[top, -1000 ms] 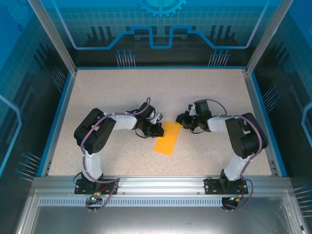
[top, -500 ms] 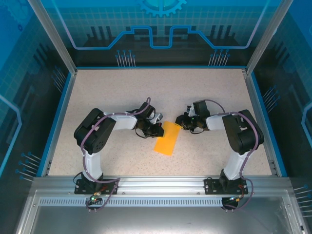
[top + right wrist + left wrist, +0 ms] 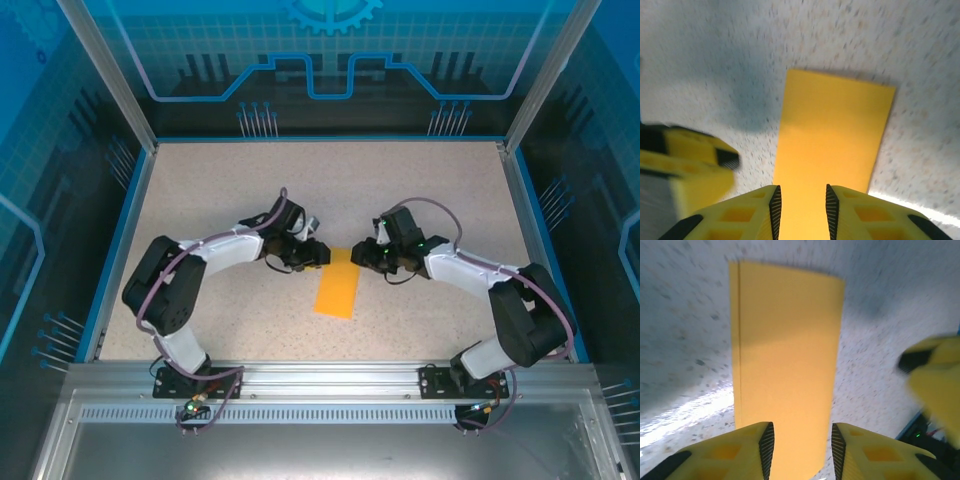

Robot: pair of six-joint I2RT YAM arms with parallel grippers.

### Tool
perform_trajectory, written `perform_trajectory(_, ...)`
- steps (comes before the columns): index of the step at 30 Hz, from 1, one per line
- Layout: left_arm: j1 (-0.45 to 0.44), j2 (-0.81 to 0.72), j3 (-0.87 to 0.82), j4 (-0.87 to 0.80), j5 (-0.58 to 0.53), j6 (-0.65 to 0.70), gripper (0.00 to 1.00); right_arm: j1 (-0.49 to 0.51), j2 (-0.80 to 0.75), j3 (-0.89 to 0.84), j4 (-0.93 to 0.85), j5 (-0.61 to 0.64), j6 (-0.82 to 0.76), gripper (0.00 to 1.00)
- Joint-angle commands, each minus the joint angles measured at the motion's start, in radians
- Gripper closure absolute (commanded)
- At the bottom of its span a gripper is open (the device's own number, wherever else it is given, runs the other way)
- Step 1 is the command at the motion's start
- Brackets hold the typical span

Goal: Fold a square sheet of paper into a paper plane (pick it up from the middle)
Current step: Fold the square sheet of paper in half at the center of the table, then fold the triangle a second time at the center of the table.

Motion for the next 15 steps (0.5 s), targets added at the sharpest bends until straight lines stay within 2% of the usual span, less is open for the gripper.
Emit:
perform_trajectory(1,0.077,-0.038,-0.064,0.03,0.068,-0.07,0.56,0.061,0.005,-0.032,-0.073,0.073,0.037,0.67)
perform_trajectory(5,0.131,-0.04,-0.123,0.094,0.155,-0.096,0.54,0.106,0.027,-0.038,-0.059,0.092,0.068,0.66)
perform_trajectory(15,0.132,-0.004,-0.129,0.1,0.182,-0.086,0.52,0.124,0.069,-0.049,-0.008,0.054,0.091,0.61)
